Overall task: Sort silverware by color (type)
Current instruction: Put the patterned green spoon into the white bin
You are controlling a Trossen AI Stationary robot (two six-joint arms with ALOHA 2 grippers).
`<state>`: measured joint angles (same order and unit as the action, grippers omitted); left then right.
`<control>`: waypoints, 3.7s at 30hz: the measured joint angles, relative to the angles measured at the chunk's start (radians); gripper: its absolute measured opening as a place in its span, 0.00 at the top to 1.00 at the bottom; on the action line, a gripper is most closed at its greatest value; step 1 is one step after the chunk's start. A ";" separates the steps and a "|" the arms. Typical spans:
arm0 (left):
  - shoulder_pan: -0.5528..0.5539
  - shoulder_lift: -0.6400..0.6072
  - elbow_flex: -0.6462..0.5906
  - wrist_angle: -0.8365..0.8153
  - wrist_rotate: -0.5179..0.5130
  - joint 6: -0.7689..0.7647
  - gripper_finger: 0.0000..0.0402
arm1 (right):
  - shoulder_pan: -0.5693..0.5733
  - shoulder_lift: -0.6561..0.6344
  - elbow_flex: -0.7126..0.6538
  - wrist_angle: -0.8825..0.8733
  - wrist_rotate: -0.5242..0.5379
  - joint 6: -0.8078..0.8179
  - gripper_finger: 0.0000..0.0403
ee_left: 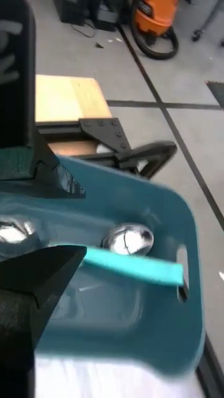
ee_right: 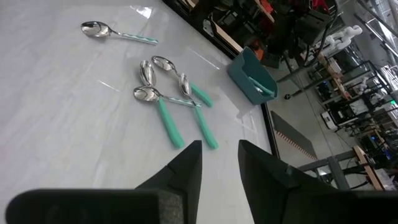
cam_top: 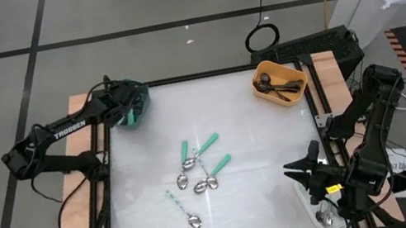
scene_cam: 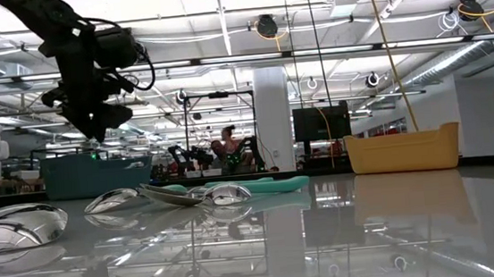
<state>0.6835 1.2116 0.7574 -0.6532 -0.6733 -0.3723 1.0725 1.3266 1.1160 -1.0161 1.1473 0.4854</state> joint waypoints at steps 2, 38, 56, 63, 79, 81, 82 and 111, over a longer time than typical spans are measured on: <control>-0.041 -0.005 0.000 0.000 0.001 -0.002 0.67 | -0.006 0.000 0.000 0.006 0.000 0.002 0.76; -1.047 0.266 0.002 0.235 -0.198 -0.460 0.67 | -0.738 0.071 -0.231 0.955 -0.997 -0.766 0.76; -1.240 0.299 0.067 0.242 0.360 -0.014 0.67 | -0.646 0.162 -0.231 0.994 -1.022 -0.676 0.76; -1.271 0.321 0.067 0.274 0.421 0.096 0.67 | -0.581 0.162 -0.231 0.990 -1.022 -0.621 0.76; -1.267 0.502 0.071 0.358 0.560 0.179 0.79 | -0.525 0.162 -0.231 0.998 -1.019 -0.570 0.76; -1.269 0.508 0.072 0.359 0.563 0.185 0.87 | -0.523 0.162 -0.231 0.997 -1.019 -0.561 0.76; -1.269 0.508 0.072 0.360 0.566 0.186 0.91 | -0.521 0.162 -0.231 0.997 -1.019 -0.557 0.76; -1.301 0.519 0.393 0.670 -0.066 0.284 0.98 | -0.340 0.101 -0.231 1.067 -0.594 -0.446 0.76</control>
<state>-0.6178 1.7306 1.1503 0.0172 -0.7389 -0.0883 0.7328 1.4273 0.8852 0.0510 0.5536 0.0391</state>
